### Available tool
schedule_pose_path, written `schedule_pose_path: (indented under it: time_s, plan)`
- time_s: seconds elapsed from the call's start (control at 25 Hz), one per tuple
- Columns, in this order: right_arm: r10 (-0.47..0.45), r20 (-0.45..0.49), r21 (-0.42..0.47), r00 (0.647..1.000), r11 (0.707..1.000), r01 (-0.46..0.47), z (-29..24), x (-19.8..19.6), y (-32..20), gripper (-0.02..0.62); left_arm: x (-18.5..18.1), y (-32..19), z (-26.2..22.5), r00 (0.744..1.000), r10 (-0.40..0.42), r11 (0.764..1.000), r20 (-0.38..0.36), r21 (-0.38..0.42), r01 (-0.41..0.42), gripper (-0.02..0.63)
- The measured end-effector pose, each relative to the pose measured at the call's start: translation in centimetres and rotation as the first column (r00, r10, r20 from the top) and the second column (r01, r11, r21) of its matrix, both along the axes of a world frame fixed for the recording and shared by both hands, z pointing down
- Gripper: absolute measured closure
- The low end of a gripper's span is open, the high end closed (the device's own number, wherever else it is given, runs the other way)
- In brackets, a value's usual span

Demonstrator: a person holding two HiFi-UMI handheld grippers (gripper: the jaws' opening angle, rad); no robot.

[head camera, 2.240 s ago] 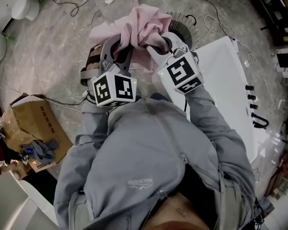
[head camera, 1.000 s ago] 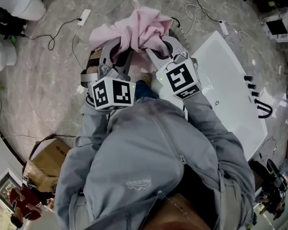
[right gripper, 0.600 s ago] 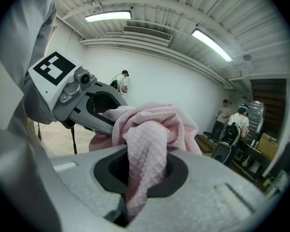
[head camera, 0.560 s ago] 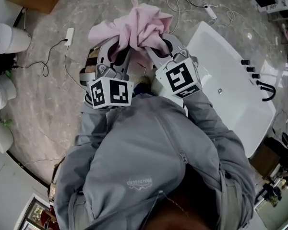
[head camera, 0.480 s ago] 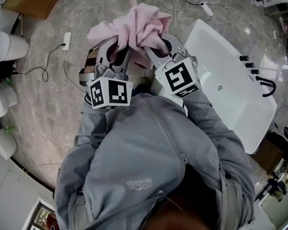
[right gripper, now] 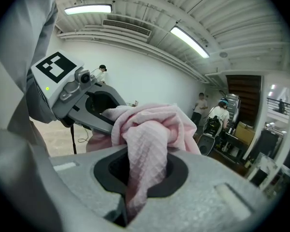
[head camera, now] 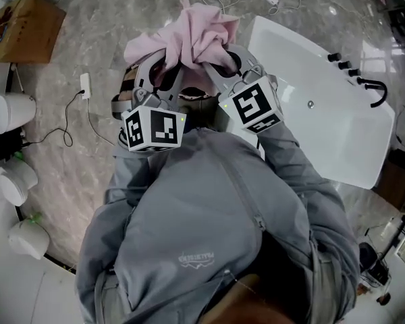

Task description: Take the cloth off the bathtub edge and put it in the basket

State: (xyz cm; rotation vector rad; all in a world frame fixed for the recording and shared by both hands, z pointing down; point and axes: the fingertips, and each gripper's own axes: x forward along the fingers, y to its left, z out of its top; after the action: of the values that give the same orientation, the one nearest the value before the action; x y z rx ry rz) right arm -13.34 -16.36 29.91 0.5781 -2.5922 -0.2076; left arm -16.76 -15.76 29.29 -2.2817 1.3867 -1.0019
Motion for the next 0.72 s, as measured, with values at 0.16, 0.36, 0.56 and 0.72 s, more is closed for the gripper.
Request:
schedule_pose_path:
  time_s: [0.16,0.36,0.56,0.72]
  plan:
    - [0.055,-0.011,-0.005,0.998,0.998,-0.055,0.7,0.5,-2.1,0.554,0.5,-2.2,0.5,0.998,0.056,0.998,-0.019,-0.02,-0.057,0.508]
    - [0.094,-0.04,-0.043,0.995,0.995,-0.095,3.7,0.4,-4.0,0.554,0.4,-4.0,3.5,0.994,0.101,0.992,-0.041,-0.074,-0.104,0.511]
    - [0.116,-0.055,-0.089,0.992,0.989,-0.121,8.8,0.0,-6.6,0.554,-0.3,-6.6,8.8,0.989,0.141,0.982,-0.052,-0.123,-0.146,0.512]
    - [0.121,-0.085,-0.118,0.989,0.984,-0.131,13.6,-0.3,-7.6,0.554,-0.7,-7.5,13.8,0.983,0.172,0.965,-0.061,-0.189,-0.181,0.515]
